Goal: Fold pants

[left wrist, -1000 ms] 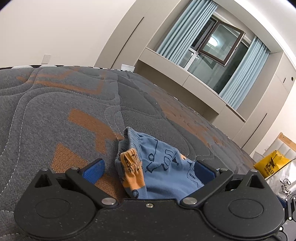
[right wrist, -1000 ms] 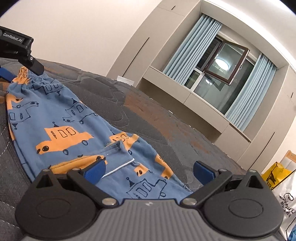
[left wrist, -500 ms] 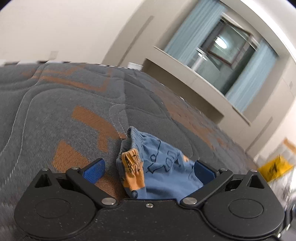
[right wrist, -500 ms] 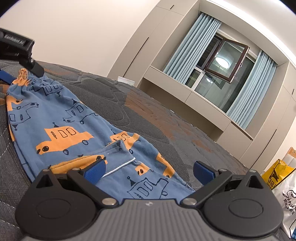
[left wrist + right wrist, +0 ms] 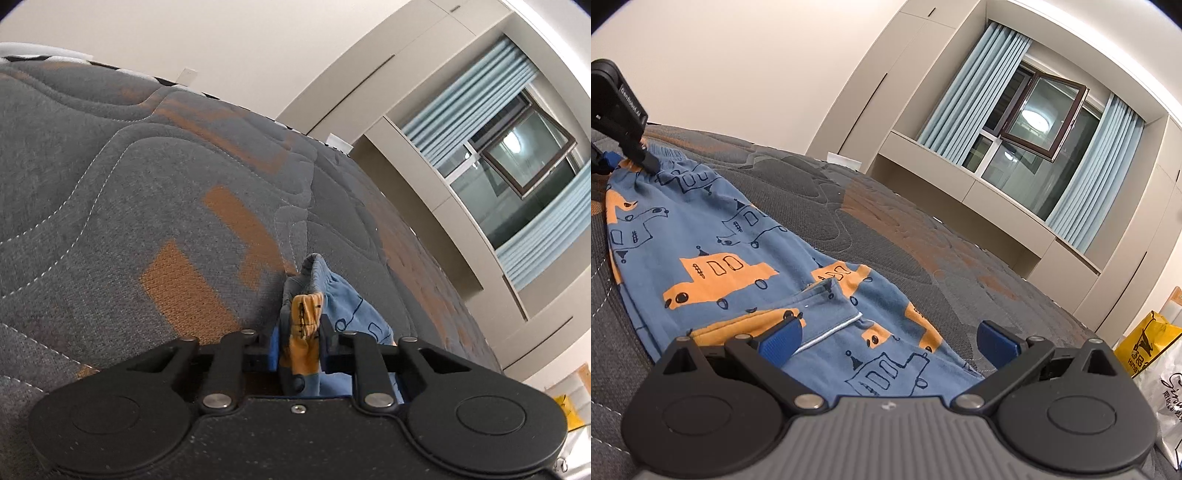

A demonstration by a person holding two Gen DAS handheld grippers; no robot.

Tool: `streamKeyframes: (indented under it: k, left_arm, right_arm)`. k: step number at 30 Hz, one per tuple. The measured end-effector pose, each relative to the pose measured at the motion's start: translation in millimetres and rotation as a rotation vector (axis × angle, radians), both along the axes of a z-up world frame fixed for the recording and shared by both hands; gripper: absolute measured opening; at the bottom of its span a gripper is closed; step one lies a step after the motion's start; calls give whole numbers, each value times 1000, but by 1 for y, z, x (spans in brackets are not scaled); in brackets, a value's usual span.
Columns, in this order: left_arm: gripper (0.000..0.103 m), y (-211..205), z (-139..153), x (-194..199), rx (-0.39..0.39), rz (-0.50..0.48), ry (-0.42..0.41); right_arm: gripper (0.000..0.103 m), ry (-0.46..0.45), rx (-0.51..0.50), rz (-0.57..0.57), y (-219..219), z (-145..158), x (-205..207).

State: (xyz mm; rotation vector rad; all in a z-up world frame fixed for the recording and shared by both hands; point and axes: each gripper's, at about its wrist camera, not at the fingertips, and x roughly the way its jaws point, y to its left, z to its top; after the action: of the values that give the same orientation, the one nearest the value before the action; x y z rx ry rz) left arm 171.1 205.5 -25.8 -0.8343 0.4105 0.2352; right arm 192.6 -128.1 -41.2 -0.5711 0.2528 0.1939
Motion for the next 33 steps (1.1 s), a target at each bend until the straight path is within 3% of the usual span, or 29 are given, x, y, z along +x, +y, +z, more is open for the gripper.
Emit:
streamKeyframes:
  k: [6,10,13,16,21,27,33]
  left_arm:
    - [18,-22,25,4,96,-28,-33]
    - [18,-48,56,3,207,-95,-98]
    - [18,-77,81,2,279,-170,-159]
    - [18,-117,104,0,359,-259,-215]
    - [18,-192,124,-3,481,-423,-289]
    - [19,-288,108,-6,623,-666,-269]
    - [21,-352,45,5,756,-872,-92]
  right_arm:
    - [103,3,36,3,-3,4,-1]
    - [103,-48,177,6,-29,21,-17]
    - [103,-44,247,-29,-57,30,-25]
    - [103,-47,253,-100,-83,31,-33]
    - [103,-37,342,-220,-136,34,-48]
    - [103,-24,349,-348,-186,27,-60]
    - [103,1,400,-421,-227,20,-72]
